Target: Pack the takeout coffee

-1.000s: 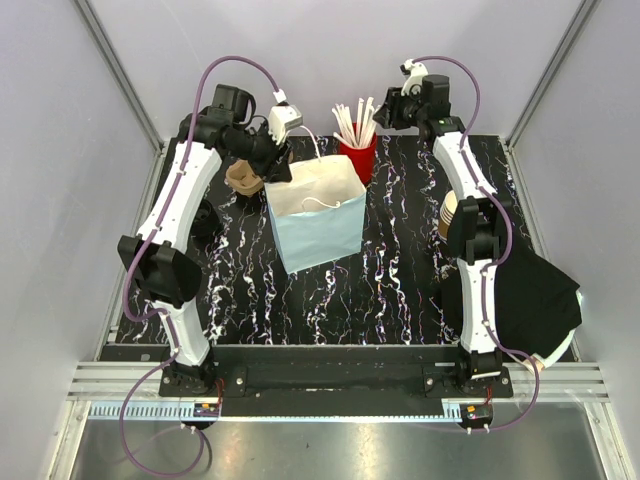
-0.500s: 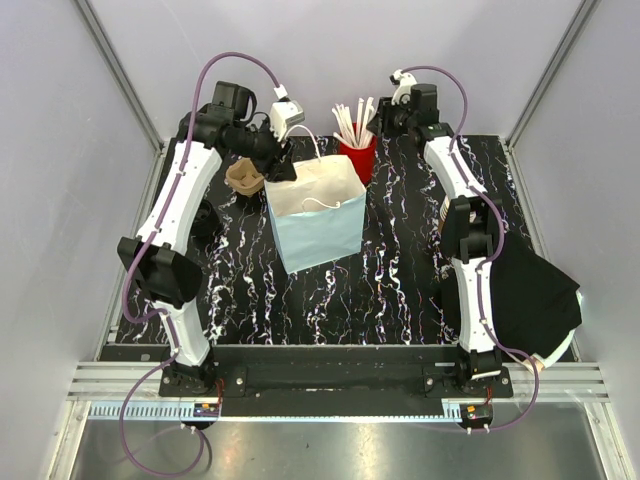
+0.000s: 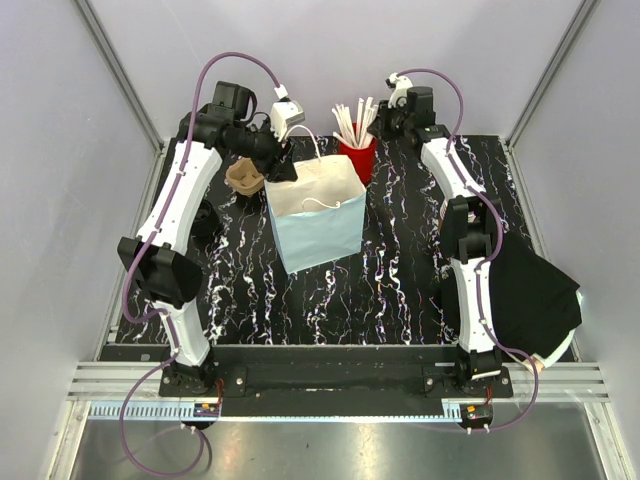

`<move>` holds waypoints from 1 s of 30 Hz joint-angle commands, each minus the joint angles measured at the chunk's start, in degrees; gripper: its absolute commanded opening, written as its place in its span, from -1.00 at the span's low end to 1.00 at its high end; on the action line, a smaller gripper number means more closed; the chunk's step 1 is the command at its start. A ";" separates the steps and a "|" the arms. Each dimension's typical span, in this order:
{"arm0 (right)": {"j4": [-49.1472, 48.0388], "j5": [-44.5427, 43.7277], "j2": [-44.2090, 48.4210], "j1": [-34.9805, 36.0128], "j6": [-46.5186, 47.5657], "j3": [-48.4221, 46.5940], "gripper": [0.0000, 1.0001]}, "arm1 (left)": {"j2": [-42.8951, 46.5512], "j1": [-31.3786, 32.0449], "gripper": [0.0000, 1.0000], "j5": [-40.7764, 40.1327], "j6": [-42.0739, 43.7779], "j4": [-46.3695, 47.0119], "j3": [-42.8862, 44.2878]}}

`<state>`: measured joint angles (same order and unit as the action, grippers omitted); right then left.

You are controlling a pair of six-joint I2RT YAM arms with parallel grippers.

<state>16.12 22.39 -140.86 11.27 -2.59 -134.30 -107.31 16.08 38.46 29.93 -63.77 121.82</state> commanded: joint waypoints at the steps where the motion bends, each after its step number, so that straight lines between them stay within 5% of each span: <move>1: -0.83 -2.26 4.53 0.86 1.80 1.76 -0.47 | 2.28 0.18 0.15 2.15 -0.23 0.75 1.49; 5: -0.13 -3.05 7.43 0.95 2.33 3.43 -0.18 | 2.45 0.18 0.15 2.67 -0.14 0.58 1.40; 10: -0.12 -2.97 9.02 0.95 2.33 5.71 -0.18 | 2.72 0.18 0.15 3.20 0.04 0.66 1.05; 23: 0.58 -3.23 9.20 1.13 4.00 5.28 -0.34 | 3.42 0.10 0.15 3.29 0.21 1.28 -0.27; 30: 1.11 -3.32 9.37 1.21 4.35 4.14 -0.62 | 3.42 0.18 0.15 3.47 0.13 1.54 -0.44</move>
<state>17.04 20.05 -135.57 11.90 0.45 -128.55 -107.07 16.08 39.75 29.93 -63.72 121.34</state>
